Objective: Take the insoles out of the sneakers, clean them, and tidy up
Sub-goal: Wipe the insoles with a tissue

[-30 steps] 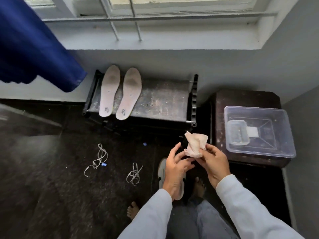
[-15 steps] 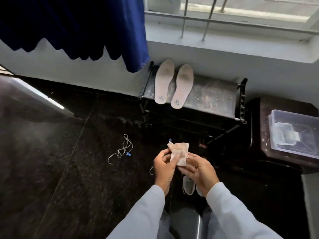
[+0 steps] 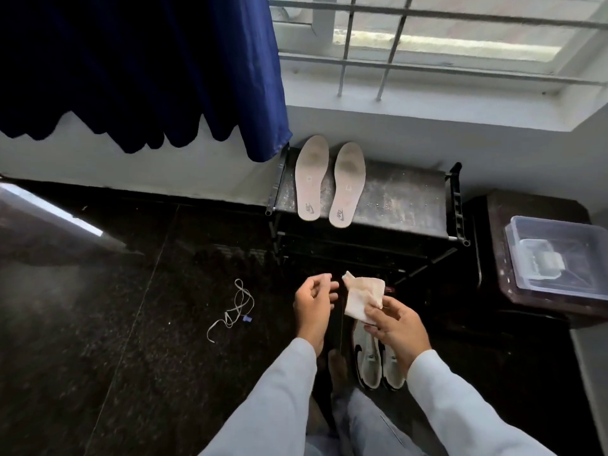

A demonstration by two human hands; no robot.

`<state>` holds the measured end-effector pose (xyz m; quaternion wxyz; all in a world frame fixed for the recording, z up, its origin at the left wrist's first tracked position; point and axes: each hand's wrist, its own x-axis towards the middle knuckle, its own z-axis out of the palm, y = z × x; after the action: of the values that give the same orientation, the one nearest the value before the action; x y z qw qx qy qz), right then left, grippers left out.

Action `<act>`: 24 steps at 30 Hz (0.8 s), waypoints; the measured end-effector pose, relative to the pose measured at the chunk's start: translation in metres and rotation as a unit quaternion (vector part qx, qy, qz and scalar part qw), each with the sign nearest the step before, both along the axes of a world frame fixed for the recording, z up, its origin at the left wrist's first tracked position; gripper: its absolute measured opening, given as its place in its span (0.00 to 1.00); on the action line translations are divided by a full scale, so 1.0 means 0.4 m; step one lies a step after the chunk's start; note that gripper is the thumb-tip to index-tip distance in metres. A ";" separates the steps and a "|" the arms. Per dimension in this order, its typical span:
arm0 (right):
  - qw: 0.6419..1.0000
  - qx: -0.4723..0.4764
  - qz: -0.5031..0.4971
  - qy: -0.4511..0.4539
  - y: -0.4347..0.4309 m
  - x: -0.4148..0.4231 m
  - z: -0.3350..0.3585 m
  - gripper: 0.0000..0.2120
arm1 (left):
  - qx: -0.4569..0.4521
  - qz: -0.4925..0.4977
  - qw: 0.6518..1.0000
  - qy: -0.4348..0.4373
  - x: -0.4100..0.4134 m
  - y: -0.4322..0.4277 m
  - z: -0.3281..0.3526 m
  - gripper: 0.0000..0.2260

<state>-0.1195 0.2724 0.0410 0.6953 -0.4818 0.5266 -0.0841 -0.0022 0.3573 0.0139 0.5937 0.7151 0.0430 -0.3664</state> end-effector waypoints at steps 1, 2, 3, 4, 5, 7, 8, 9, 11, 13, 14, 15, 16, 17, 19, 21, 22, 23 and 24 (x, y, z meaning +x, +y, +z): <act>1.000 -0.004 -0.013 0.001 -0.016 -0.002 -0.001 0.11 | -0.001 -0.006 1.000 -0.003 0.022 -0.027 0.002 0.08; 1.000 -0.006 -0.026 0.002 -0.028 -0.005 -0.003 0.09 | 0.000 -0.010 1.000 -0.006 0.044 -0.054 0.000 0.07; 0.999 -0.007 -0.040 0.000 -0.045 -0.008 -0.003 0.08 | 0.000 -0.016 1.000 -0.011 0.068 -0.087 0.000 0.07; 0.999 -0.006 -0.052 -0.002 -0.061 -0.011 -0.006 0.08 | 0.002 -0.023 1.000 -0.018 0.092 -0.121 -0.001 0.07; 0.998 -0.004 -0.062 -0.003 -0.078 -0.013 -0.011 0.08 | 0.003 -0.027 0.999 -0.024 0.116 -0.158 -0.003 0.07; 0.997 0.000 -0.080 -0.004 -0.109 -0.012 -0.022 0.08 | 0.015 -0.034 0.999 -0.033 0.164 -0.226 -0.013 0.08; 0.996 0.001 -0.089 -0.006 -0.129 -0.008 -0.028 0.09 | 0.025 -0.040 0.998 -0.038 0.189 -0.265 -0.024 0.08; 0.995 0.003 -0.099 -0.009 -0.151 -0.002 -0.034 0.10 | 0.038 -0.045 0.997 -0.041 0.212 -0.301 -0.033 0.08; 0.993 0.005 -0.113 -0.017 -0.196 0.018 -0.044 0.09 | 0.069 -0.058 0.994 -0.056 0.259 -0.373 -0.057 0.07; 0.992 0.006 -0.121 -0.027 -0.234 0.038 -0.052 0.08 | 0.116 -0.084 0.986 -0.085 0.303 -0.436 -0.084 0.10; 0.992 0.007 -0.121 -0.028 -0.254 0.046 -0.063 0.08 | 0.141 -0.094 0.980 -0.103 0.324 -0.466 -0.097 0.12; 0.993 0.008 -0.117 -0.027 -0.272 0.053 -0.072 0.08 | 0.162 -0.099 0.975 -0.119 0.341 -0.495 -0.107 0.14; 0.993 0.009 -0.114 -0.025 -0.288 0.059 -0.084 0.09 | 0.177 -0.100 0.970 -0.133 0.358 -0.522 -0.117 0.15; 0.994 0.010 -0.110 -0.023 -0.299 0.064 -0.089 0.09 | 0.190 -0.103 0.966 -0.145 0.373 -0.543 -0.124 0.15; 0.994 0.015 -0.107 -0.016 -0.323 0.069 -0.107 0.10 | 0.209 -0.112 0.957 -0.167 0.398 -0.584 -0.150 0.14; 0.993 0.025 -0.117 -0.013 -0.340 0.069 -0.122 0.10 | 0.223 -0.125 0.950 -0.180 0.420 -0.615 -0.179 0.12; 0.992 0.029 -0.124 -0.013 -0.345 0.068 -0.126 0.09 | 0.230 -0.129 0.946 -0.186 0.432 -0.624 -0.192 0.11; 0.991 0.033 -0.129 -0.011 -0.353 0.067 -0.134 0.09 | 0.240 -0.136 0.942 -0.191 0.442 -0.636 -0.207 0.11; 0.991 0.036 -0.132 -0.007 -0.363 0.066 -0.143 0.09 | 0.249 -0.141 0.938 -0.195 0.451 -0.648 -0.218 0.10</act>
<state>-0.0931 0.1274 -0.0163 0.6987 -0.3823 0.5834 -0.1591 0.1781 0.0983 -0.0735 0.3357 0.8963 -0.0848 -0.2770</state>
